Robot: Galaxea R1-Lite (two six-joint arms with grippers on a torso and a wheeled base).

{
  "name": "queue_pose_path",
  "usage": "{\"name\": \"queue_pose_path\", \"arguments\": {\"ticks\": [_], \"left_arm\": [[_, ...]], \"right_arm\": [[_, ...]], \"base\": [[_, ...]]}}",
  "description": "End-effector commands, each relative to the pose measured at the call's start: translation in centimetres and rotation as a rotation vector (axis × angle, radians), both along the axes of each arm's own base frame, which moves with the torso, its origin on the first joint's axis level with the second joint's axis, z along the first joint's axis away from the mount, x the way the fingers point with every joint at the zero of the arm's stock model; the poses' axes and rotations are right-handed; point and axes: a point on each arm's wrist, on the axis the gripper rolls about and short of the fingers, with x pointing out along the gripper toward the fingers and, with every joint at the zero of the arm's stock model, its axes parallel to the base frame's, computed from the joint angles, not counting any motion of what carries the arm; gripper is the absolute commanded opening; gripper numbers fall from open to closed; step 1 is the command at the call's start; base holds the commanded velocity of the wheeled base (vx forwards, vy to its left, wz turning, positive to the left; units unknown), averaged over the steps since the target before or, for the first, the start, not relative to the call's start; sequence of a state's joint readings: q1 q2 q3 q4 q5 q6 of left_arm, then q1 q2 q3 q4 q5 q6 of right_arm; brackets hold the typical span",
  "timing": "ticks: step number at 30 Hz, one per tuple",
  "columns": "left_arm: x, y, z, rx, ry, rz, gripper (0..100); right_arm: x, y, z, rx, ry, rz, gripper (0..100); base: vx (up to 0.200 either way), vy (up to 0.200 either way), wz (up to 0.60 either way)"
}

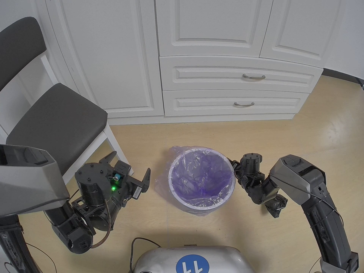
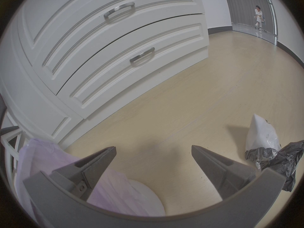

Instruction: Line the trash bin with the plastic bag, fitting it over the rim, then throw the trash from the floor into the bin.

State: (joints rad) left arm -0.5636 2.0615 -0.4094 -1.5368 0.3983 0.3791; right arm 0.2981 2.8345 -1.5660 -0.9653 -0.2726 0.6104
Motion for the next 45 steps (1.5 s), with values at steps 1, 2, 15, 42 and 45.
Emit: {"name": "queue_pose_path", "arguments": {"ticks": [1, 2, 15, 42, 45], "left_arm": [[-1.6, 1.0, 2.0, -0.02, -0.036, -0.002, 100], [-1.7, 1.0, 2.1, -0.021, -0.038, -0.002, 100], [-3.6, 0.6, 4.1, -0.051, -0.093, -0.056, 100], [-2.8, 0.9, 2.4, -0.013, -0.04, -0.031, 100], [-2.6, 0.7, 1.7, 0.001, -0.018, -0.032, 100]], "right_arm": [[0.0, 0.8, -0.2, 0.002, -0.035, -0.025, 100], [0.1, 0.8, -0.2, 0.001, -0.041, -0.029, 100], [-3.9, -5.1, 9.2, -0.057, -0.087, 0.225, 100], [0.9, -24.5, 2.7, -0.01, 0.732, 0.203, 100], [1.0, -25.4, 1.5, -0.014, 0.716, 0.181, 100]], "base": [[0.0, 0.0, 0.0], [0.0, 0.0, 0.0], [0.0, 0.0, 0.0], [0.0, 0.0, 0.0], [0.0, 0.0, 0.0]]}}
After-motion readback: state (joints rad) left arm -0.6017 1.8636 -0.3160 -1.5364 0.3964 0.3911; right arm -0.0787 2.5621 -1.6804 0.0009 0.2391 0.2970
